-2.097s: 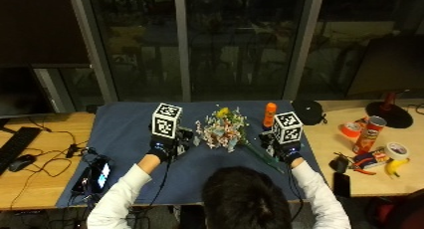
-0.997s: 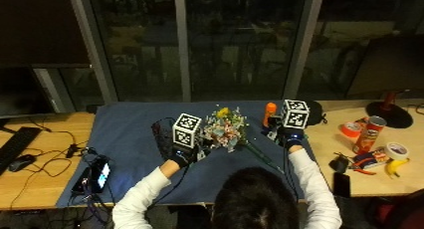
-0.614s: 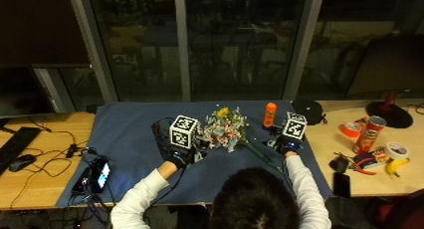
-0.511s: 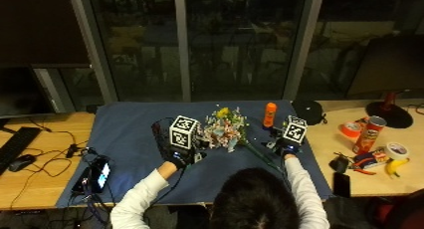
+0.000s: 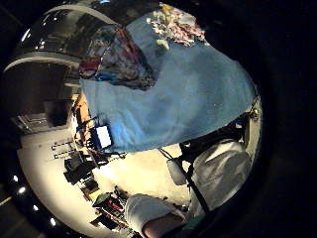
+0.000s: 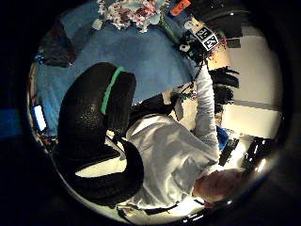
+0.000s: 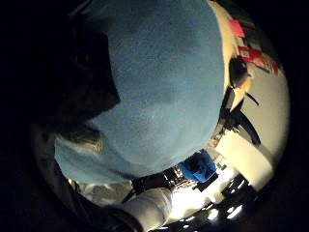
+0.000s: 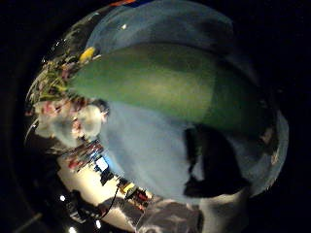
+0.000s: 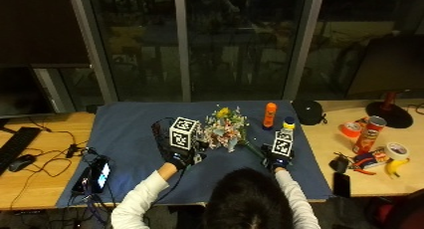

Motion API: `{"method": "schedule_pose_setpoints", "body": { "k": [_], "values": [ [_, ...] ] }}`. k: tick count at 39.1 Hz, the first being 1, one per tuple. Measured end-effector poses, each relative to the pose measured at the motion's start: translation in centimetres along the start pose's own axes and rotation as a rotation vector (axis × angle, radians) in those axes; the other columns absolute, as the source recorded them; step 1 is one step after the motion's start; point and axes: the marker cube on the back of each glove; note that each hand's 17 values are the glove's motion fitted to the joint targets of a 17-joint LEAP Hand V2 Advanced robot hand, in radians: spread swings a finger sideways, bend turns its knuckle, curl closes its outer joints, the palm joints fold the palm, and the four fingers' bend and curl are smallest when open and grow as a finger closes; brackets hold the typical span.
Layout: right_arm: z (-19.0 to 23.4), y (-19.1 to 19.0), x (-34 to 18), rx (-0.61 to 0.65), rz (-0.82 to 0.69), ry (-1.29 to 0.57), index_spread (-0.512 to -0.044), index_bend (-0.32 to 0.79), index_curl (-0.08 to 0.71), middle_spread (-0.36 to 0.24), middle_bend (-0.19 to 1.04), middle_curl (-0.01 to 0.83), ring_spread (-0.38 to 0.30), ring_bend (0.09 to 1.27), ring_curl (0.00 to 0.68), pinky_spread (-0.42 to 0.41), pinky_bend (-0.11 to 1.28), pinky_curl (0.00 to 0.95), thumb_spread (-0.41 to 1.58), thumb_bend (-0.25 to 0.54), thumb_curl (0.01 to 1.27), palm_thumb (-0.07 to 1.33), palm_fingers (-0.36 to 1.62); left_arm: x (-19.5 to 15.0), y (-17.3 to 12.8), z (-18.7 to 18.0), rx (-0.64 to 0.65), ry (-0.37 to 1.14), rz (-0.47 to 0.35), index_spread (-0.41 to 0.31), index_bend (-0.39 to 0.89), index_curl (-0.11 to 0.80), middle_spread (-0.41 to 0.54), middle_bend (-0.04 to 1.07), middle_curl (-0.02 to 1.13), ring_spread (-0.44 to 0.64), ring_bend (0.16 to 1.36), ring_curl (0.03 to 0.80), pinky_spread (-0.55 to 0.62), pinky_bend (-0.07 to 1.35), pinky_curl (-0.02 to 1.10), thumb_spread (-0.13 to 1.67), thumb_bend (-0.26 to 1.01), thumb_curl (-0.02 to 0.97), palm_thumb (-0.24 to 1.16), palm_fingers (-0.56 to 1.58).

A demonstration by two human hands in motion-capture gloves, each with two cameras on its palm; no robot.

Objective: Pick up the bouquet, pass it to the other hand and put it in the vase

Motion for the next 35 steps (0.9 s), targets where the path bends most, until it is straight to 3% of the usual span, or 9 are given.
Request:
{"method": "schedule_pose_setpoints", "body": {
  "k": [6,7,9,12,15,18,28,32,35],
  "values": [
    [0.4,1.0,-1.7,0.021,-0.014,0.056,-0.203,0.39,0.251,-0.083,0.30,0.407,-0.138,0.55,0.329,-0.080,0.58,0.296,1.08,0.140,0.39,0.81,0.92,-0.5,-0.1,0.2,-0.005,0.004,-0.019,-0.034,0.15,0.293,0.166,0.18,0.31,0.19,0.58,0.295,0.17,0.45,0.36,1.27,-0.01,0.273,0.27,0.29],
    [0.2,1.2,-1.9,0.046,-0.012,0.074,-0.203,0.32,0.239,-0.082,0.29,0.409,-0.138,0.55,0.332,-0.082,0.58,0.302,1.09,0.125,0.39,0.80,0.88,-0.6,-0.1,0.3,-0.010,0.006,-0.025,-0.034,0.14,0.293,0.165,0.17,0.31,0.20,0.58,0.294,0.17,0.45,0.36,1.27,-0.01,0.273,0.27,0.29],
    [-0.2,1.4,-2.3,0.116,-0.017,0.116,-0.204,0.44,0.301,-0.097,0.27,0.412,-0.156,0.50,0.335,-0.114,0.55,0.307,1.05,0.159,0.42,0.89,0.96,-1.0,-0.1,0.4,-0.023,0.011,-0.038,-0.034,0.15,0.296,0.163,0.18,0.31,0.19,0.58,0.295,0.17,0.44,0.36,1.27,-0.01,0.274,0.27,0.30],
    [-0.9,1.7,-2.6,0.210,-0.044,0.158,-0.209,0.33,0.297,-0.146,0.34,0.440,-0.195,0.53,0.354,-0.195,0.58,0.318,0.98,0.139,0.45,0.91,1.18,-1.5,0.2,0.5,-0.033,0.020,-0.050,-0.034,0.15,0.297,0.160,0.17,0.31,0.19,0.58,0.295,0.16,0.44,0.36,1.27,-0.01,0.274,0.27,0.30],
    [-1.8,1.7,-2.5,0.357,-0.043,0.176,-0.220,0.20,0.300,-0.170,0.46,0.489,-0.212,0.72,0.421,-0.232,0.63,0.356,1.07,0.136,0.43,0.91,1.45,-1.7,0.7,0.5,-0.033,0.024,-0.056,-0.034,0.15,0.298,0.155,0.17,0.31,0.19,0.58,0.297,0.16,0.44,0.36,1.27,-0.01,0.275,0.27,0.30],
    [-2.7,1.5,-1.8,0.488,-0.002,0.154,-0.223,0.22,0.330,-0.176,0.53,0.526,-0.210,0.82,0.459,-0.227,0.68,0.388,1.07,0.108,0.41,0.90,1.52,-1.9,1.1,0.6,-0.027,0.028,-0.059,-0.034,0.15,0.299,0.154,0.17,0.31,0.19,0.58,0.297,0.16,0.44,0.36,1.27,-0.01,0.276,0.27,0.30],
    [-5.3,2.1,-4.1,0.410,-0.107,-0.556,-0.223,0.49,0.457,-0.168,0.72,0.599,-0.193,0.93,0.533,-0.220,0.72,0.454,1.05,0.018,0.39,0.87,1.50,-0.9,-0.6,1.8,-0.029,0.107,-0.015,-0.037,0.15,0.305,0.151,0.17,0.32,0.19,0.56,0.297,0.16,0.43,0.37,1.26,-0.02,0.274,0.26,0.32],
    [-6.6,3.5,-4.8,0.346,0.012,-0.680,-0.218,0.55,0.499,-0.159,0.77,0.613,-0.189,0.95,0.547,-0.214,0.74,0.475,1.06,-0.007,0.38,0.87,1.47,0.6,-1.6,1.5,-0.014,0.238,0.029,-0.019,0.15,0.308,0.155,0.18,0.32,0.19,0.56,0.296,0.16,0.42,0.37,1.26,-0.02,0.270,0.25,0.32],
    [-7.8,4.7,-6.8,0.370,-0.043,-0.837,-0.214,0.57,0.519,-0.155,0.80,0.622,-0.187,0.98,0.555,-0.210,0.75,0.490,1.06,0.021,0.40,0.93,1.45,1.7,-3.2,0.9,0.085,0.371,0.046,0.031,0.17,0.314,0.209,0.13,0.30,0.22,0.54,0.290,0.16,0.44,0.37,1.25,-0.02,0.268,0.23,0.26]
  ]
}}
